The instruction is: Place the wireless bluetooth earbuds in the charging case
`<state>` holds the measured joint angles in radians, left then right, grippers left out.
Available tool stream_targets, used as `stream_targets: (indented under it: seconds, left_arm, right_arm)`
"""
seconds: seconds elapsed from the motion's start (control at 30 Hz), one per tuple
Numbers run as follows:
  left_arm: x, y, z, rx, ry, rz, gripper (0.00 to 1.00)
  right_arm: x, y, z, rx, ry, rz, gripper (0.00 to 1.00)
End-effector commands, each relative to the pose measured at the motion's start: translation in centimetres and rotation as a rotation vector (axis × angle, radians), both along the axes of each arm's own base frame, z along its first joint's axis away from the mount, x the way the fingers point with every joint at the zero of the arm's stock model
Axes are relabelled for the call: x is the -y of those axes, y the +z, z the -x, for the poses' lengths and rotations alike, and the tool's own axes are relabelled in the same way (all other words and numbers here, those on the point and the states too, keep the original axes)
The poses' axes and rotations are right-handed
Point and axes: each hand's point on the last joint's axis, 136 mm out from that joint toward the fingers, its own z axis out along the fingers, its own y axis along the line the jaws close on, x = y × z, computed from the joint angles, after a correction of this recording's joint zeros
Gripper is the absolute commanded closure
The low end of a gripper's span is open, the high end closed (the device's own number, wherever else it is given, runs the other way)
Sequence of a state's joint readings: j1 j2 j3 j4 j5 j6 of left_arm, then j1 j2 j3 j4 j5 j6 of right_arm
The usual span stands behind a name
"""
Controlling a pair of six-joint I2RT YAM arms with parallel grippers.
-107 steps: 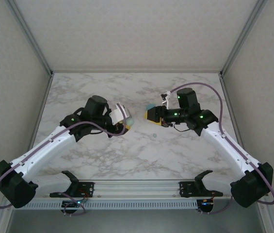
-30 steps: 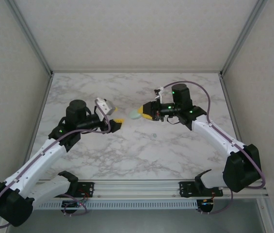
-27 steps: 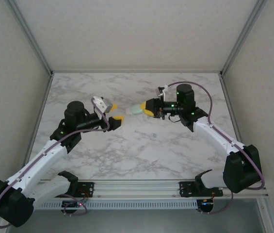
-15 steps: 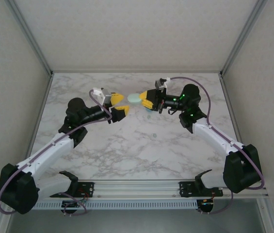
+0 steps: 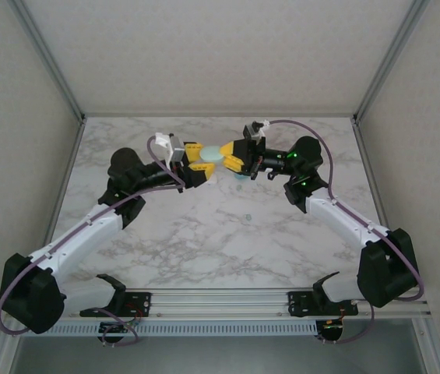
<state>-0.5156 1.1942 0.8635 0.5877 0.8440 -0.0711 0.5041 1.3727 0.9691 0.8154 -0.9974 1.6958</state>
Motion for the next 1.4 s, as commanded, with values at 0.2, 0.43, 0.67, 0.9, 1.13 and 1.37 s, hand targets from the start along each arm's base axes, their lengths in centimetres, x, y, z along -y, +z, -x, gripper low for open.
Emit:
stream_targets:
  seconds: [0.2,0.43,0.67,0.9,1.13,1.37]
  left_arm:
    - [1.2,0.8,1.2,0.051,-0.059,-0.027,0.54]
    - [1.4,0.9,1.2,0.053,-0.059,-0.026,0.65]
    - [1.3,0.7,1.0,0.042,-0.033,-0.056,0.75]
    - [1.4,-1.2,1.4,0.019,-0.056,-0.175,0.79]
    - [1.5,-1.4,1.4,0.008,-0.063,-0.195,0.79]
    - [1.2,-1.9,1.3,0.008,-0.041,-0.226,0.79]
  right_arm:
    - [-0.7,1.9,0.4,0.039,0.026,-0.063,0.81]
    - [-0.9,1.4,0.2,0.023,0.026,-0.059,0.81]
    - [-1.1,-1.5,-0.3,-0.008,-0.013,0.062,0.71]
    - [-0.4,-2.4,1.1,0.097,-0.014,0.219,0.54]
    - [-0.1,-2.9,1.8,0.121,0.003,0.273,0.54]
    - [0.4,-3.2,2.3,0.148,-0.002,0.307,0.51]
